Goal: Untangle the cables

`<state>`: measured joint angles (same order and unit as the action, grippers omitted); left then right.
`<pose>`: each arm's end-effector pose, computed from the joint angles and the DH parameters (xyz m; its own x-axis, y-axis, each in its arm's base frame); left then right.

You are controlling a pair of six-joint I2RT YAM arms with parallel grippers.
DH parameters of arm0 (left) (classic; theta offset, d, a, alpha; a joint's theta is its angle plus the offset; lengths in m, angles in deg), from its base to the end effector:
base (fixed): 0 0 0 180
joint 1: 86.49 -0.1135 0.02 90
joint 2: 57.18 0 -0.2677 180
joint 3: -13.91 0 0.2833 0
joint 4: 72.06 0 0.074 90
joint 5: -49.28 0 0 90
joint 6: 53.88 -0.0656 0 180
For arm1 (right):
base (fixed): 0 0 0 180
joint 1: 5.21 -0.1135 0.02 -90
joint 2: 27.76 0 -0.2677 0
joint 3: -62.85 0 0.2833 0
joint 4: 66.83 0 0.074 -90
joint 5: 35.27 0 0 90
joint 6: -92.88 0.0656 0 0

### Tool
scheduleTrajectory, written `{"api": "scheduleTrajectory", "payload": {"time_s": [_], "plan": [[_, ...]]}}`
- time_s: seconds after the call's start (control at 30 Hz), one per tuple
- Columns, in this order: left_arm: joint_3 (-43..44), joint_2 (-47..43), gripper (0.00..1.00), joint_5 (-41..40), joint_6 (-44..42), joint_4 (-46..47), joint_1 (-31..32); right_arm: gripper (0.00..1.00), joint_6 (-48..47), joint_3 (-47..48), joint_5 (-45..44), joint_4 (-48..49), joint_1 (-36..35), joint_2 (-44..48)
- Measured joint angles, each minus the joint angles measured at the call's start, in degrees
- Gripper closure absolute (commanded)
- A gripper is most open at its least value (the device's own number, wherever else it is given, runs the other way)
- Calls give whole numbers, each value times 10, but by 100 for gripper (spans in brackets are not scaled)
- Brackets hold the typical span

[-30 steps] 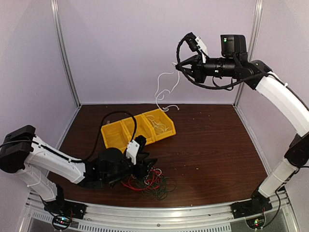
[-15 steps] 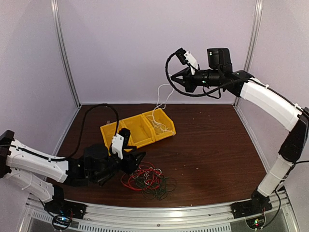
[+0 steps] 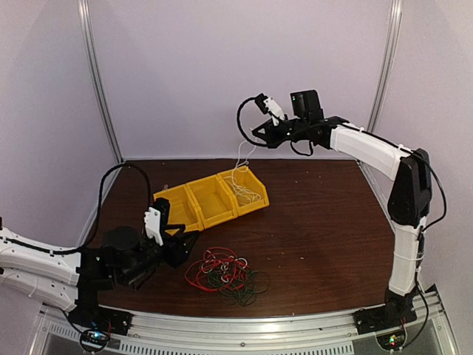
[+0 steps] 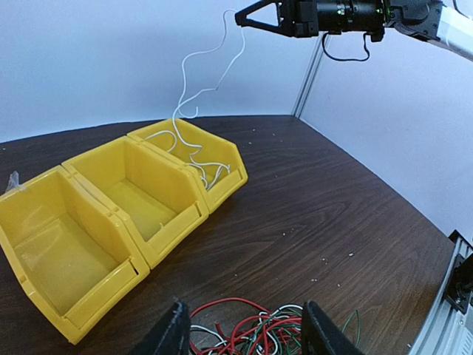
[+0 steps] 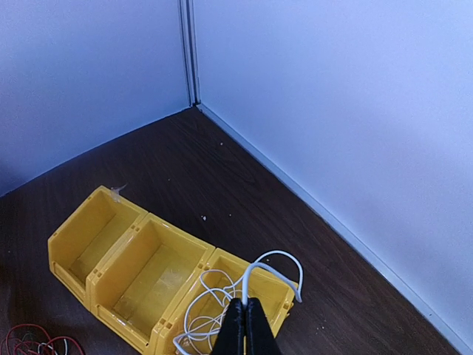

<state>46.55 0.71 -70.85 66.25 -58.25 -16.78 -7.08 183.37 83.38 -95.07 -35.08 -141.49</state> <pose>0.1218 -0.2344 0.1935 -0.3811 -0.2213 -0.8977 0.5195 0.7519 -0.4059 0.4452 0.2920 0.3439 -0.1698 -0.2726 -0.9470 -0.8665 0.4991 0.0117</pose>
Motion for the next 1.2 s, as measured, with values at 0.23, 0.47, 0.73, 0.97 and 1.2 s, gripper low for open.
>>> {"api": "scheduleTrajectory", "payload": {"time_s": [0.23, 0.47, 0.73, 0.97, 1.2], "plan": [[-21, -27, 48, -12, 18, -18, 0, 100, 18, 26, 13, -8, 3, -62], [-28, -33, 47, -20, 22, -26, 0, 100, 29, 26, 25, -14, 3, -98], [-28, -14, 47, -21, 22, -27, 0, 100, 44, 33, 24, -27, 0, -176], [-28, -12, 47, -21, 28, -26, 0, 100, 40, 35, 12, -56, -8, -202], [-28, -8, 47, -21, 28, -25, 0, 81, 23, 68, 6, -84, -13, -202]]}}
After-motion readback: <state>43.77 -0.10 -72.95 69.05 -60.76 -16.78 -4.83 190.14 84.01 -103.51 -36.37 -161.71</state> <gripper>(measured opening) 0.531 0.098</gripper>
